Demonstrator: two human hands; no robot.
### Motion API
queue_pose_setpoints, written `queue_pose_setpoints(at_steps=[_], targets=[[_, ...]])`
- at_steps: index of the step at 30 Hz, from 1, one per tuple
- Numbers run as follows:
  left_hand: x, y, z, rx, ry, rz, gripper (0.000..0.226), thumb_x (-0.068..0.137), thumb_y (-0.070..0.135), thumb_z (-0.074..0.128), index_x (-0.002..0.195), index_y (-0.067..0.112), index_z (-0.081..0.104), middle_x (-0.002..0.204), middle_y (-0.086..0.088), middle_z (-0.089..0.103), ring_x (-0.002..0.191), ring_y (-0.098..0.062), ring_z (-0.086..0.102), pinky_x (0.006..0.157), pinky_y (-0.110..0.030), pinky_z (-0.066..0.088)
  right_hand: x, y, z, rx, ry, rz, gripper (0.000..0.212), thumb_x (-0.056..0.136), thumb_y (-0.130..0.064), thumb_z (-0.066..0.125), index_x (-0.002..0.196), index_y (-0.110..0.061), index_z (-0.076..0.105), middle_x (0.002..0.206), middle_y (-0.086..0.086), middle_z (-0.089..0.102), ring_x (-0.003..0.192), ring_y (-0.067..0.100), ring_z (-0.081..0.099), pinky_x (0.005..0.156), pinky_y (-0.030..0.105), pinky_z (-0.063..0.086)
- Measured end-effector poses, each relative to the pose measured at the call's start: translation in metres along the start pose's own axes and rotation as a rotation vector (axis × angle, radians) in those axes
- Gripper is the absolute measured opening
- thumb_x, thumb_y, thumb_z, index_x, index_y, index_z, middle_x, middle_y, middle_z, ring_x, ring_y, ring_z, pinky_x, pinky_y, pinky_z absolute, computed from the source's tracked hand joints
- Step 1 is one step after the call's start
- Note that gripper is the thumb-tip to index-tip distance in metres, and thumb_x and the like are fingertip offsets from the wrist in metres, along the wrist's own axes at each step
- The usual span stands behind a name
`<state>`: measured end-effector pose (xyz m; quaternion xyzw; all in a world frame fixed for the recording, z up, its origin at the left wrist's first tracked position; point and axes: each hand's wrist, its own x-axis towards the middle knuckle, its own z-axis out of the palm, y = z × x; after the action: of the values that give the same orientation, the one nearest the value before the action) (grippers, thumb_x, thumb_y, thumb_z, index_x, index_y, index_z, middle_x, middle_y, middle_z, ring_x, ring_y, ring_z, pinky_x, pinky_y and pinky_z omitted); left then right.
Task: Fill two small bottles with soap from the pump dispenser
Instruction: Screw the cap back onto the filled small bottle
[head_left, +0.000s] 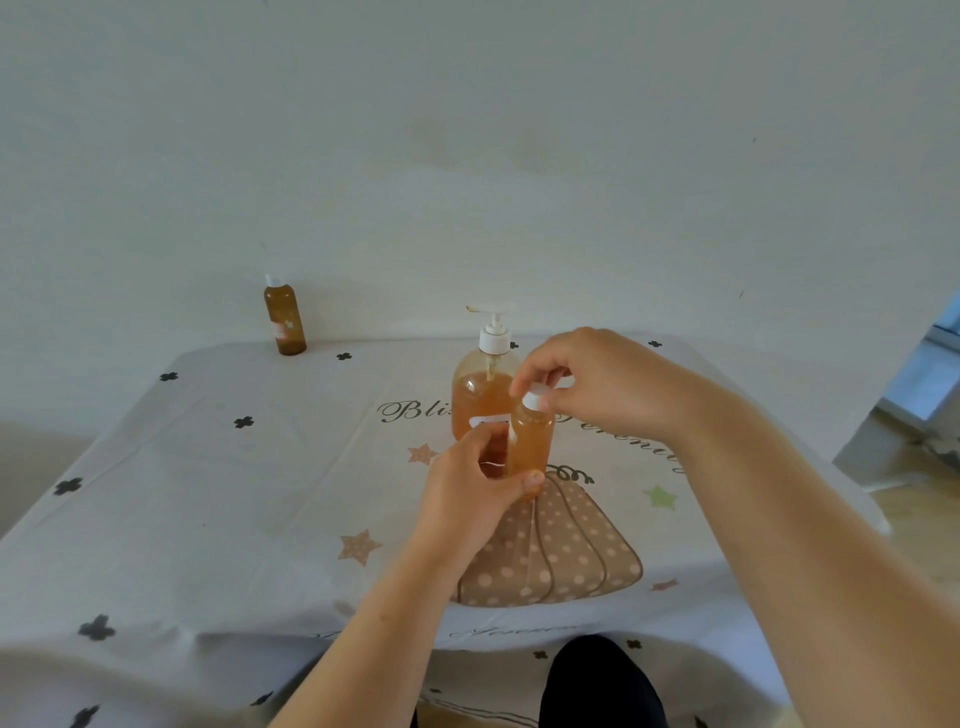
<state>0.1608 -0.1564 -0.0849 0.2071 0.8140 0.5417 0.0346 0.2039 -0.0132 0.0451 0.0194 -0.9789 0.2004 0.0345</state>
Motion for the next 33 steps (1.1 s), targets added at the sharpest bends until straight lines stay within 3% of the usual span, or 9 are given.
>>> queue_pose_setpoints(at_steps=[3,8,13,15,18,21,25,30,33], targets=[[0.000,0.000,0.001,-0.001,0.005,-0.001,0.043,0.079,0.031,0.082,0.118,0.033,0.064,0.096,0.020,0.071,0.083,0.009,0.064,0.070,-0.007,0.045,-0.001,0.000,-0.001,0.007,-0.004,-0.001,0.017,0.097,-0.020,0.066,0.102,-0.032,0.077,0.103,-0.010,0.071,0.099,0.007,0.065,0.088,0.024,0.049],[0.001,-0.002,0.001,0.017,0.016,0.000,0.043,0.079,0.032,0.082,0.117,0.033,0.063,0.096,0.020,0.070,0.088,0.005,0.065,0.073,-0.011,0.046,0.002,0.000,0.002,0.007,0.058,0.065,0.013,0.090,-0.033,0.074,0.097,-0.023,0.075,0.090,-0.010,0.068,0.086,0.011,0.066,0.070,0.024,0.047],[0.001,-0.003,0.002,0.015,0.019,-0.006,0.046,0.078,0.032,0.082,0.120,0.030,0.064,0.098,0.019,0.070,0.091,0.003,0.065,0.078,-0.013,0.046,0.005,0.002,0.017,-0.036,0.144,0.115,0.048,0.090,-0.057,0.064,0.072,-0.014,0.054,0.068,-0.003,0.052,0.059,0.012,0.045,0.056,0.027,0.031],[0.001,-0.003,0.002,0.015,0.020,-0.009,0.046,0.078,0.032,0.082,0.121,0.029,0.064,0.098,0.018,0.071,0.090,0.003,0.065,0.077,-0.013,0.046,0.004,0.004,0.014,0.013,0.115,0.119,0.044,0.094,-0.057,0.059,0.088,-0.014,0.065,0.076,-0.006,0.057,0.065,0.009,0.051,0.060,0.026,0.036],[0.002,-0.003,0.002,0.022,0.025,-0.005,0.047,0.079,0.032,0.082,0.122,0.029,0.064,0.099,0.019,0.070,0.091,0.003,0.064,0.075,-0.011,0.044,-0.002,0.003,0.005,0.049,0.023,0.077,0.027,0.099,-0.040,0.061,0.123,-0.030,0.067,0.108,-0.012,0.064,0.092,0.005,0.061,0.079,0.026,0.047],[0.002,-0.004,0.003,0.029,0.028,0.005,0.047,0.079,0.032,0.082,0.122,0.028,0.064,0.098,0.018,0.071,0.090,0.003,0.065,0.076,-0.011,0.045,-0.001,0.003,0.009,0.001,0.060,0.058,0.016,0.097,-0.034,0.065,0.104,-0.022,0.072,0.097,-0.008,0.068,0.089,0.008,0.063,0.075,0.027,0.046],[0.001,-0.003,0.004,0.026,0.027,0.015,0.049,0.079,0.032,0.082,0.125,0.026,0.063,0.099,0.018,0.071,0.092,0.003,0.065,0.080,-0.013,0.048,0.003,0.007,0.024,-0.016,0.166,0.116,0.043,0.093,-0.055,0.063,0.078,-0.016,0.055,0.073,-0.004,0.056,0.064,0.012,0.047,0.058,0.027,0.034],[0.001,-0.004,0.004,0.010,0.030,0.014,0.049,0.079,0.031,0.082,0.124,0.026,0.063,0.100,0.018,0.071,0.092,0.003,0.065,0.080,-0.013,0.049,-0.004,0.009,0.013,0.115,0.048,0.065,0.026,0.097,-0.046,0.062,0.120,-0.033,0.064,0.105,-0.015,0.062,0.095,0.003,0.060,0.080,0.025,0.045],[0.001,-0.004,0.003,0.025,0.036,0.014,0.047,0.079,0.032,0.082,0.122,0.029,0.064,0.099,0.019,0.071,0.090,0.004,0.065,0.079,-0.013,0.048,-0.004,0.010,0.016,0.071,0.089,0.028,0.015,0.097,-0.035,0.064,0.107,-0.027,0.071,0.096,-0.015,0.063,0.089,0.004,0.060,0.074,0.022,0.043]])
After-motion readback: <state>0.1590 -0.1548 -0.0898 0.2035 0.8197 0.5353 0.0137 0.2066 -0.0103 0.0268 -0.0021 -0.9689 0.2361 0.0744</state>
